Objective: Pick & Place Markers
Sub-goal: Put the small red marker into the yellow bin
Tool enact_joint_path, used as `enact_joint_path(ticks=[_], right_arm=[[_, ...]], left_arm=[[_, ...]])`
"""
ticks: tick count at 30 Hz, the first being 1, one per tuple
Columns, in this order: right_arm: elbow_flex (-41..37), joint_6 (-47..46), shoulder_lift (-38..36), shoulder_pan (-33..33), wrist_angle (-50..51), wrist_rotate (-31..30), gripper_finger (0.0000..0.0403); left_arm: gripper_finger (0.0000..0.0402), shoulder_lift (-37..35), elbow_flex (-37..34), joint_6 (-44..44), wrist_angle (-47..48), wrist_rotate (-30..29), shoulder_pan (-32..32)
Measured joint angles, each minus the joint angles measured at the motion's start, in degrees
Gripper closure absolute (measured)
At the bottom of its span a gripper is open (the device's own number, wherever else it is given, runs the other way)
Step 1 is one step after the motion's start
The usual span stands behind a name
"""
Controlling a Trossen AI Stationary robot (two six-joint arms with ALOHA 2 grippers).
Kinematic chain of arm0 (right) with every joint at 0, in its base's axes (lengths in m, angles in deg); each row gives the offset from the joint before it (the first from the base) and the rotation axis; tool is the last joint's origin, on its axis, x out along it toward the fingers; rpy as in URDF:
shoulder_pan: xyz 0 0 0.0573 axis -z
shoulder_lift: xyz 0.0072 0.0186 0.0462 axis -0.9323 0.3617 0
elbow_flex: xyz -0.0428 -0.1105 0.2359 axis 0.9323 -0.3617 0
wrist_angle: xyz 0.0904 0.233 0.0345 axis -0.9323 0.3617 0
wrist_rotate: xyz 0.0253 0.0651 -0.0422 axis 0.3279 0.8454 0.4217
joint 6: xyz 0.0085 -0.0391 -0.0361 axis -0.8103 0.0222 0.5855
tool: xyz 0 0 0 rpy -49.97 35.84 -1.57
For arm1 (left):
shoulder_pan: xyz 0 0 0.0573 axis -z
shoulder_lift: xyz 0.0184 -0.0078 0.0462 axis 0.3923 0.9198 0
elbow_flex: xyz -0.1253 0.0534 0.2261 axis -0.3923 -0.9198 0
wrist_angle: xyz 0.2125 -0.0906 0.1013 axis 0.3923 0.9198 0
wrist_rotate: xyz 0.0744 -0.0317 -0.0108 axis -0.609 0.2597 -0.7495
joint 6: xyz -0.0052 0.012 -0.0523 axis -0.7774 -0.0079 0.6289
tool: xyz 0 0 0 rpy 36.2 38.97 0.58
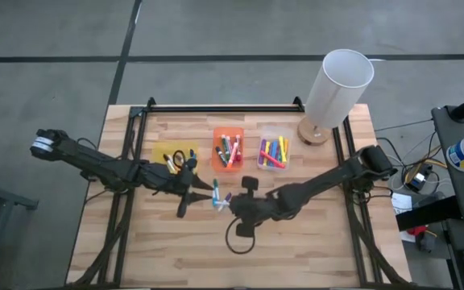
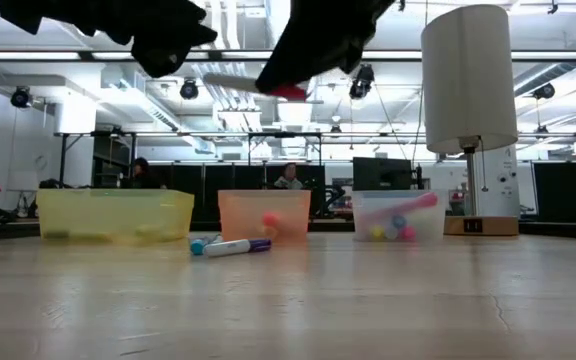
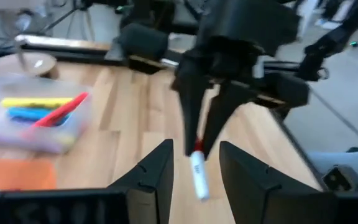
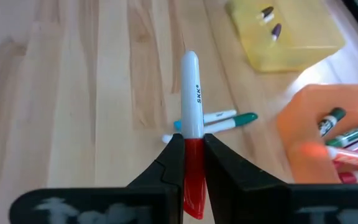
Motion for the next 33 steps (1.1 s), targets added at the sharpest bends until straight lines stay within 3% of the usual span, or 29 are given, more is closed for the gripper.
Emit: enact_joint_path(ticks=[5, 33], right_arm=[[0.02, 0.96, -0.7, 0.33, -0.12, -0.14, 0.037], [10.11, 10.98, -0.7, 2.94, 0.85, -1.32, 0.0369]], left_arm=[[0.0278, 0.14, -0.01, -0.17, -3.26, 2.34, 0.02], [0.0278, 0.16, -0.66, -0.52, -4.99, 1.46, 0.02]])
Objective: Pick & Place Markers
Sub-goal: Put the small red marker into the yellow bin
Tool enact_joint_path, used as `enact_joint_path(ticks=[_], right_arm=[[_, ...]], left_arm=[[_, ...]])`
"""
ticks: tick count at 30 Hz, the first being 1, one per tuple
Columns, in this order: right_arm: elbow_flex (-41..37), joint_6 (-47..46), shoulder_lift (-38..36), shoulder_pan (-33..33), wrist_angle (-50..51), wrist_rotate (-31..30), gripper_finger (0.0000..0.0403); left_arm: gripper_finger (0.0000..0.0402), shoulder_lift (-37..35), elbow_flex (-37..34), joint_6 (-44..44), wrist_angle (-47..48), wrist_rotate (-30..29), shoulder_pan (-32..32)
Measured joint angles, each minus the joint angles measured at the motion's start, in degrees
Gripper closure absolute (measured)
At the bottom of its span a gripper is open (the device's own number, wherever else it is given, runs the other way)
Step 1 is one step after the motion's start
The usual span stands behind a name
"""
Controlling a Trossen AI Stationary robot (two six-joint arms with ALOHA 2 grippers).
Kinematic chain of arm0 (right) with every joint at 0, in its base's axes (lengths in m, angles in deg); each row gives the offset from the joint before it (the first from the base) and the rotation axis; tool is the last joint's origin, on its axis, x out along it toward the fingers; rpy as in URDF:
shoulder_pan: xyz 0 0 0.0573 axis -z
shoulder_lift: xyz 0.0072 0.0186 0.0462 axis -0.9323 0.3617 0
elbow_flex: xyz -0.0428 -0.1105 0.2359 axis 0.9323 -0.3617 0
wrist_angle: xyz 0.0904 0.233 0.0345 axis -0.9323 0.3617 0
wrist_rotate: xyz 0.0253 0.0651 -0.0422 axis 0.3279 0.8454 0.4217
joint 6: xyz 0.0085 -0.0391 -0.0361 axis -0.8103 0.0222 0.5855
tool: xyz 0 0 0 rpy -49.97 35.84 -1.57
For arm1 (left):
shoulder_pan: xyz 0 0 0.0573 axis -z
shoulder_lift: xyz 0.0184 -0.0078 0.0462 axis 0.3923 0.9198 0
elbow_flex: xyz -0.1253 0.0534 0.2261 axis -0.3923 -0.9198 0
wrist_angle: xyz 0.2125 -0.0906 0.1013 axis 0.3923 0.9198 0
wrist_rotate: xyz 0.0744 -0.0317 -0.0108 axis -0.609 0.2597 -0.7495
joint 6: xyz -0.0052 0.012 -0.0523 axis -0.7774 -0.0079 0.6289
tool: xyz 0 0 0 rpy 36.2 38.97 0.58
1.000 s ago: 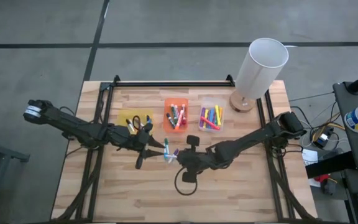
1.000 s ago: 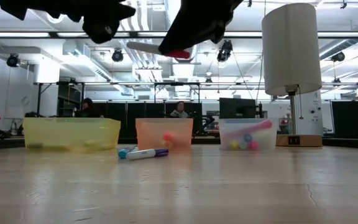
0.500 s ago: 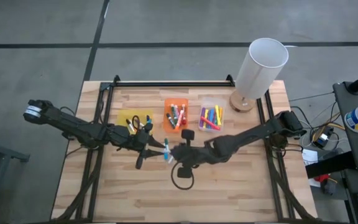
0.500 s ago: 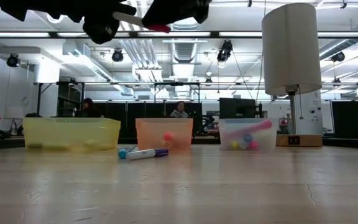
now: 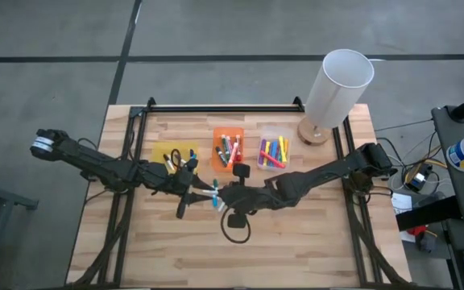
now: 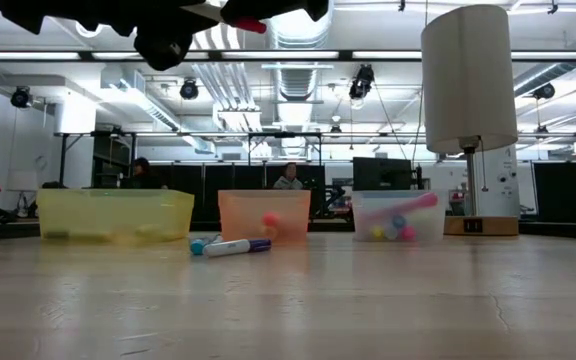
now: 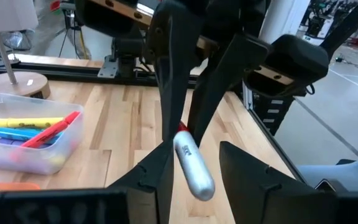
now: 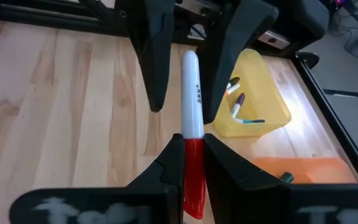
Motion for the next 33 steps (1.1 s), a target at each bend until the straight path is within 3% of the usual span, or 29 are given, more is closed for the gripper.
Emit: enact_joint_path(ticks=[8, 20, 25, 33], right_arm=[[-0.08, -0.15, 0.0, 0.22, -0.14, 0.03, 0.0369], [-0.15, -0.57, 0.0, 0.45, -0.14, 0.13, 0.0369], [-0.15, -0.09, 0.0, 0.45, -0.19, -0.21, 0.0368], [-0.25, 0.14, 0.0, 0.49, -0.8, -1.55, 0.0316]], left_arm=[[0.0283, 0.02, 0.0, 0.0, -0.96, 0.0, -0.02], [0.0368, 0.5, 0.0, -0.7, -0.69, -0.67, -0.04], [0.0371, 0.5, 0.0, -0.83, -0.68, -1.02, -0.04], [0.037, 0.55, 0.0, -1.34, -0.18, -2.87, 0.0]])
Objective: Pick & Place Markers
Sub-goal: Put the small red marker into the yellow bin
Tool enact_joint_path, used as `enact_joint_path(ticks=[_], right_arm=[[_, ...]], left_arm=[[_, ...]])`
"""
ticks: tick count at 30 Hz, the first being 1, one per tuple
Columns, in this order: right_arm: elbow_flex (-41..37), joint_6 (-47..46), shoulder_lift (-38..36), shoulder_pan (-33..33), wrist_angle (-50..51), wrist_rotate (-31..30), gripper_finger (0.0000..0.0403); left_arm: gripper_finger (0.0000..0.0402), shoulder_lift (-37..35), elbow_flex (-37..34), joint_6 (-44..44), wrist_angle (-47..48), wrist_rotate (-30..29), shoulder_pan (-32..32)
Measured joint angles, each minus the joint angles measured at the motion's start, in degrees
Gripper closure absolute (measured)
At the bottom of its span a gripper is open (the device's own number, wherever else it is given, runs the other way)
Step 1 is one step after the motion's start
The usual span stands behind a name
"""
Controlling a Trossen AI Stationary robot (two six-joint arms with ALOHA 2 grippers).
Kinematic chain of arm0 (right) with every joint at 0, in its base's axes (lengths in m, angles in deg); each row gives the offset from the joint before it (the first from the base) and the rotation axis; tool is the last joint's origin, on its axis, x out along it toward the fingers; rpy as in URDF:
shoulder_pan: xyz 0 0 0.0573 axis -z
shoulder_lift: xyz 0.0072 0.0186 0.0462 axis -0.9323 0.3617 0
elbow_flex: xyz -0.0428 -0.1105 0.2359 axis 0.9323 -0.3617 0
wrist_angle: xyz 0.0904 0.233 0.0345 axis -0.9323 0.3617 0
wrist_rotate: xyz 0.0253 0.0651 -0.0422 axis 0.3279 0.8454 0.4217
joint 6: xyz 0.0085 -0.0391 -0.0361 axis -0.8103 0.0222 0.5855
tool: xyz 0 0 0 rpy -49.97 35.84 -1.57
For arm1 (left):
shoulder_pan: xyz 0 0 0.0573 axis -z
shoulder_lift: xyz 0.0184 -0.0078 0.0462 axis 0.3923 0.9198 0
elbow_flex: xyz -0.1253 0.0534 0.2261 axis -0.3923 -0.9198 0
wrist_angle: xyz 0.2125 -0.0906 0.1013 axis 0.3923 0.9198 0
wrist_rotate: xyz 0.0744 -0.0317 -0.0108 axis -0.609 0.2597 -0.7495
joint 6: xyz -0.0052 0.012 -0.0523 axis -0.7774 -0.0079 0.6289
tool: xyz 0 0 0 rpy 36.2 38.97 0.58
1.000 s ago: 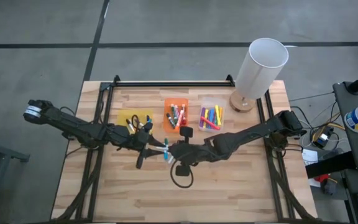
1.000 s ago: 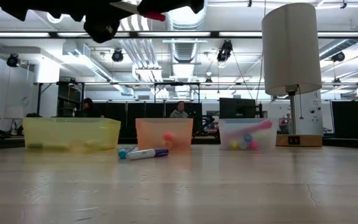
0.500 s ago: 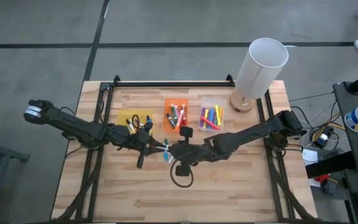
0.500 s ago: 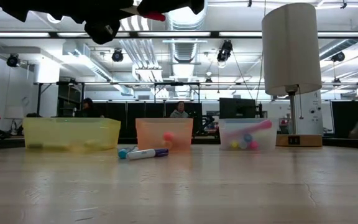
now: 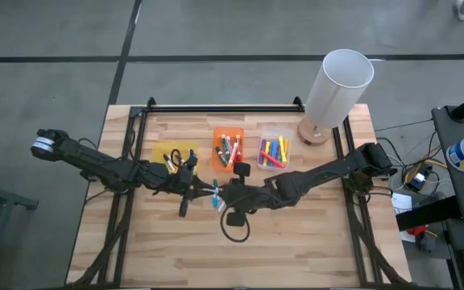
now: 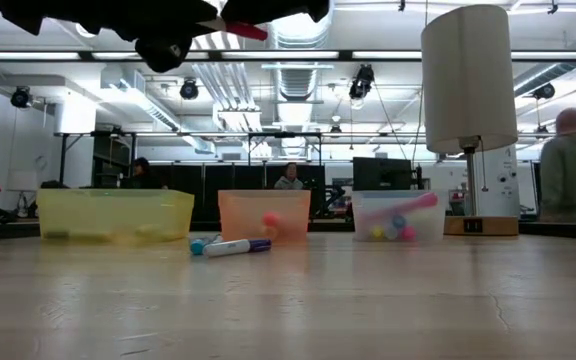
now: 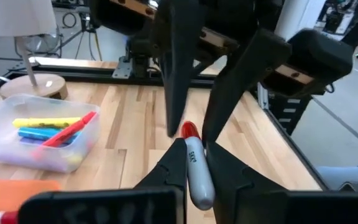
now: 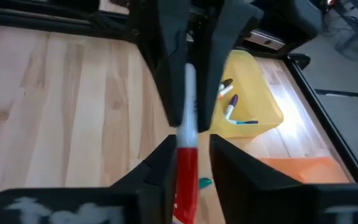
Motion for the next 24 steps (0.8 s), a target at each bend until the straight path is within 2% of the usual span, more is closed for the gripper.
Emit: enact_joint_path(ticks=[6, 10, 12, 15, 19, 21, 24], right_arm=[[-0.11, -0.91, 0.0, 0.09, 2.81, -0.19, 0.0262], [-0.11, -3.22, 0.0, 0.05, 5.41, -0.11, 0.0239], [-0.23, -4.3, 0.0, 0.04, 6.59, -0.05, 0.0232], [-0.84, -5.31, 0.0, 0.05, 7.57, -0.04, 0.0226], [-2.18, -6.37, 0.0, 0.03, 7.71, 0.0, 0.0225], [-2.63, -6.45, 0.0, 0.03, 7.71, 0.0, 0.0225], [-2.8, -6.54, 0.02, 0.03, 7.72, 0.0, 0.0225]], left_arm=[[0.0369, 0.02, 0.0, -0.07, 3.53, -6.92, 0.02], [0.0369, -0.07, 0.0, -0.09, 6.54, -15.59, 0.0], [0.0368, -0.07, 0.0, 0.09, 8.93, -22.25, 0.0], [0.0368, -0.09, 0.02, 2.48, 14.71, -35.56, -0.07], [0.0368, -0.14, 0.04, 10.5, 24.62, -49.83, -1.45], [0.0367, -0.25, 0.33, 16.06, 29.85, -50.95, -3.03], [0.0367, -0.27, 0.96, 23.85, 36.66, -47.33, -5.9]])
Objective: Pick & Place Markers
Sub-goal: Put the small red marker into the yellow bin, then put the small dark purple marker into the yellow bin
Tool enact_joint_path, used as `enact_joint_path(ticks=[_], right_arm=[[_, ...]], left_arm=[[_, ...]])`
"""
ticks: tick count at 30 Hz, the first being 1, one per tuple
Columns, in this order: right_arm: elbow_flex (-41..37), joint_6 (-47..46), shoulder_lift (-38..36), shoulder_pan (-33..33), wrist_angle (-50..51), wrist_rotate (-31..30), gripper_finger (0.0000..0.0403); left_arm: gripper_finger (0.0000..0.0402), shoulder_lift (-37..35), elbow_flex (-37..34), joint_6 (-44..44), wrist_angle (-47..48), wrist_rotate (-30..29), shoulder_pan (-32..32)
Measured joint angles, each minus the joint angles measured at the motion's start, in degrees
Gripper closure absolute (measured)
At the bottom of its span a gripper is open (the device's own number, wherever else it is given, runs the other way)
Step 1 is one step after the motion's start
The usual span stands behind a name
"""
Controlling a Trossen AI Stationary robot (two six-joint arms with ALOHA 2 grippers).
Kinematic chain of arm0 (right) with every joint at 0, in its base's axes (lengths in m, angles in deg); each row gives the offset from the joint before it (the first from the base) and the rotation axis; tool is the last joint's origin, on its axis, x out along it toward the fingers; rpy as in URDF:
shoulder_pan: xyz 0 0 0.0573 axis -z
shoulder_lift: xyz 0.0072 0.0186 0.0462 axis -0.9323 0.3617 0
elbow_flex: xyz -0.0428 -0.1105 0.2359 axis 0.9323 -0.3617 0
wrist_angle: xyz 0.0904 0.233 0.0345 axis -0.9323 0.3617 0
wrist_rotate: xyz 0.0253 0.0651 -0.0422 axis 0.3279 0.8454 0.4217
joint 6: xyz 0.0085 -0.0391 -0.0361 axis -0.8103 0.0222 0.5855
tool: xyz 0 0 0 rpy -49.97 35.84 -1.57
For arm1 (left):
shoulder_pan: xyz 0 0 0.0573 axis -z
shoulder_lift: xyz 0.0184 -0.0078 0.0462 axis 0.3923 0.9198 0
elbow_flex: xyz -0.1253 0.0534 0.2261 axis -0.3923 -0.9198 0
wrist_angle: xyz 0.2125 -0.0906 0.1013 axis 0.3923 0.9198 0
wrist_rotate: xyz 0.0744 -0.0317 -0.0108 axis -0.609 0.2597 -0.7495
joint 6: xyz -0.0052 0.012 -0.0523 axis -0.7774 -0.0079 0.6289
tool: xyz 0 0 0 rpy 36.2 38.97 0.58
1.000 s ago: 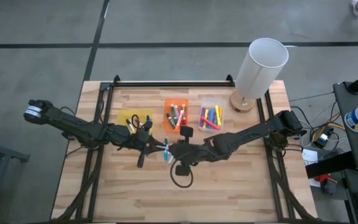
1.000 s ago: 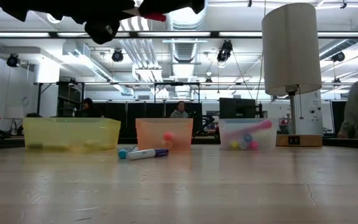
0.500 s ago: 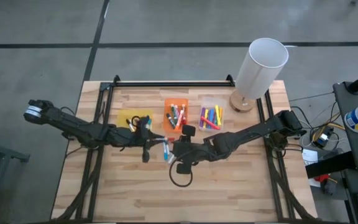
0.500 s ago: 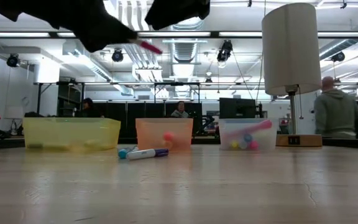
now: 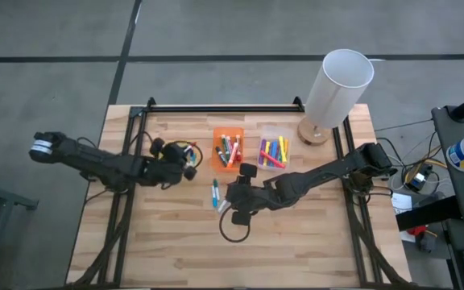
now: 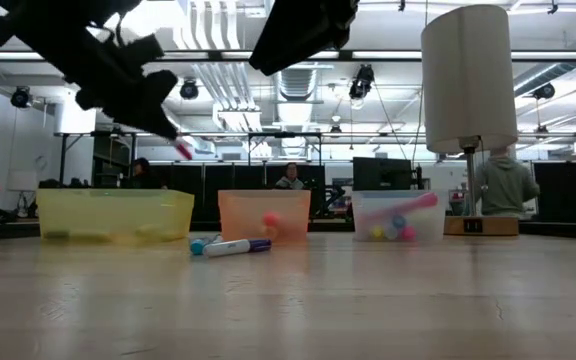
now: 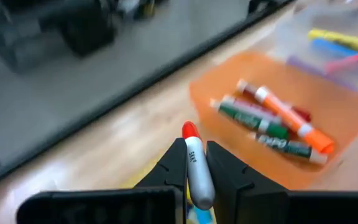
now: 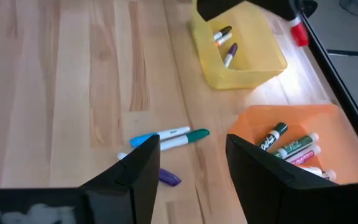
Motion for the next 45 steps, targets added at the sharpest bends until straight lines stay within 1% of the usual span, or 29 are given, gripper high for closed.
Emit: enact_joint_path(ticks=[3, 7, 11, 18, 21, 28, 30, 34, 40, 45], right_arm=[[0.0, 0.0, 0.0, 0.0, -0.06, 0.01, 0.0225], [0.0, 0.01, 0.0, -0.04, -0.09, 0.02, 0.0225], [0.0, 0.0, 0.0, -0.04, -0.2, 0.02, 0.0225], [-0.12, -0.46, 0.02, -0.04, -0.15, 0.17, 0.0225], [-0.36, -0.65, 0.02, -0.04, -0.13, 0.2, 0.0225], [-1.61, -1.33, 0.04, -0.02, -0.46, 0.2, 0.0225], [-2.65, -1.28, 0.04, -0.04, -1.74, 0.17, 0.0225], [-5.31, 0.7, 0.11, 0.12, -4.7, 0.37, 0.0225], [-10.07, 14.25, 0.13, 0.71, -10.32, 6.21, 0.023], [-13.47, 19.07, 0.13, 2.5, -17.34, 12.97, 0.0238]], left_arm=[[0.0367, -0.02, 0.42, 7.74, 5.13, 5.38, -2.79], [0.0367, -0.02, 0.03, 13.88, 11.17, 10.56, -5.98], [0.0367, -0.02, -0.04, 17.7, 14.42, 12.66, -8.14], [0.0362, 0.07, -0.04, 21.2, 14.52, 14.38, -8.43], [0.0345, 0.08, -0.04, 21.18, 14.52, 14.16, -8.43], [0.0291, 0.09, -0.04, 20.46, 14.18, 13.83, -8.43], [0.0283, 0.1, 0.12, 19.82, 14.07, 13.4, -8.43], [0.028, 0.11, 1.69, 16.9, 11.73, 12.16, -8.43], [0.028, 0.11, 2.06, 8.03, 2.85, 12.66, -6.7], [0.028, 0.11, 2.04, 3.44, -3.03, 15.1, -5.04]])
